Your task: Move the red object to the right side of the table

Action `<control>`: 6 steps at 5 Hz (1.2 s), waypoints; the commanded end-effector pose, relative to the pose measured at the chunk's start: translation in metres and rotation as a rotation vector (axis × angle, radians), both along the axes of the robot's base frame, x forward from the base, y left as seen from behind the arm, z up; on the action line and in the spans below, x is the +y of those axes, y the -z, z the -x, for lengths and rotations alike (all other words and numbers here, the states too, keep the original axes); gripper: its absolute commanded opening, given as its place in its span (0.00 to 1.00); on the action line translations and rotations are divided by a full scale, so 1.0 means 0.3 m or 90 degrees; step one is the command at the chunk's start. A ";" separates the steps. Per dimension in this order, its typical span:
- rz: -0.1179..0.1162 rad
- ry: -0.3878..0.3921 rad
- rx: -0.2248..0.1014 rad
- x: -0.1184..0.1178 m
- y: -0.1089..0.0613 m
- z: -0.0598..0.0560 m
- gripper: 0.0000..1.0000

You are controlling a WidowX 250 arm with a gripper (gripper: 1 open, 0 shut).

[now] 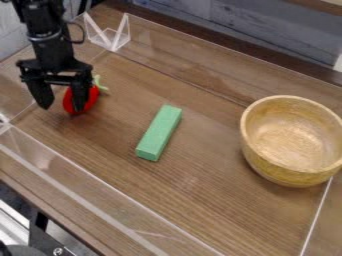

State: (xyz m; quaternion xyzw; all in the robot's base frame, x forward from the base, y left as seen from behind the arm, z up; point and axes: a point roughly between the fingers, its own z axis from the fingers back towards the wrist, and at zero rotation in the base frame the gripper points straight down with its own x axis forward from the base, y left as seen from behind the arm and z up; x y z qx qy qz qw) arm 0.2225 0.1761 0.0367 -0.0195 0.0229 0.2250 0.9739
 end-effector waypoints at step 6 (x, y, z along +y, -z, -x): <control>-0.027 -0.056 -0.037 -0.034 -0.068 -0.133 1.00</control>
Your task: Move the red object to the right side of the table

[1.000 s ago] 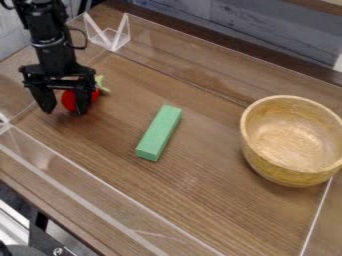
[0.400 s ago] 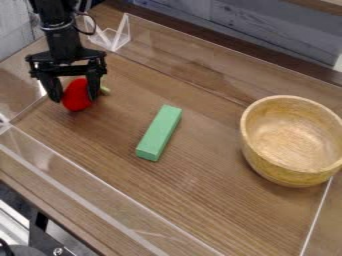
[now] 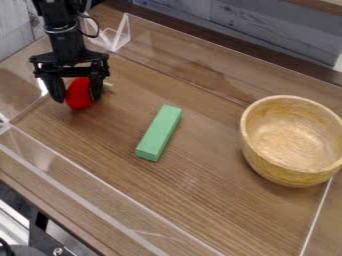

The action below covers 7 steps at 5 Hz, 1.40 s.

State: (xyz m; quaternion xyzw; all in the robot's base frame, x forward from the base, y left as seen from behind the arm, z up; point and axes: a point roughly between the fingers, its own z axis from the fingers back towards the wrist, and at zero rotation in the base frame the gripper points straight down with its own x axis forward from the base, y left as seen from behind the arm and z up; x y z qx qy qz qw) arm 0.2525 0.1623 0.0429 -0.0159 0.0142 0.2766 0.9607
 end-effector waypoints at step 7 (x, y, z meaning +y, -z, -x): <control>0.034 0.078 -0.062 -0.147 -0.220 -0.125 0.00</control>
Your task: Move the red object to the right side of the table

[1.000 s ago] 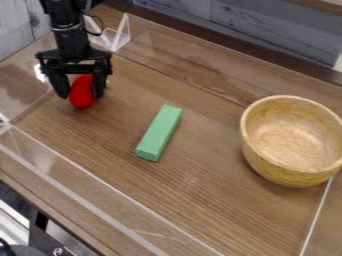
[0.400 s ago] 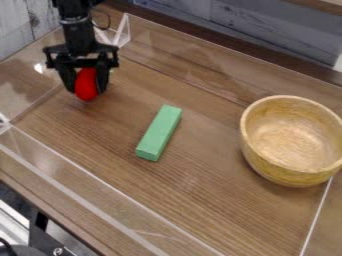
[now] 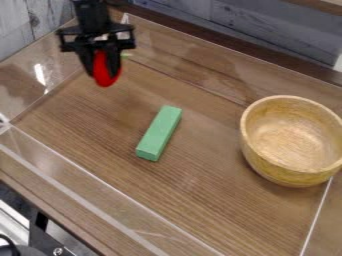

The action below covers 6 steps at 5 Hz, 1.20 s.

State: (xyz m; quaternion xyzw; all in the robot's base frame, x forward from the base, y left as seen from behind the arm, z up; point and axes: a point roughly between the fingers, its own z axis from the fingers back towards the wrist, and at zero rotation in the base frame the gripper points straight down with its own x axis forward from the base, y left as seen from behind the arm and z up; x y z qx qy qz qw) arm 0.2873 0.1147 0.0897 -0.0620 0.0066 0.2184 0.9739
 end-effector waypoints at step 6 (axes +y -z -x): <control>0.029 0.214 -0.032 -0.680 -0.010 0.170 0.00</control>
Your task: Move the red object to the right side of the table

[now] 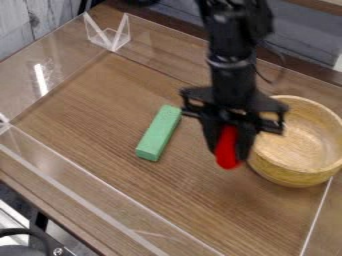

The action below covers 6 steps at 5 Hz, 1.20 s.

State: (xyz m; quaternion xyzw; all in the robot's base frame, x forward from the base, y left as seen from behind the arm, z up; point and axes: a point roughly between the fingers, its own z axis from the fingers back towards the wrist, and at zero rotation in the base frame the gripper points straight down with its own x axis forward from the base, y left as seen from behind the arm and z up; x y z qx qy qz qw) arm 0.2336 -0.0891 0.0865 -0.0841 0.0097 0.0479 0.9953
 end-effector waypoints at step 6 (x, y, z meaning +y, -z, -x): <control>0.057 0.134 -0.058 0.091 0.135 -0.004 0.00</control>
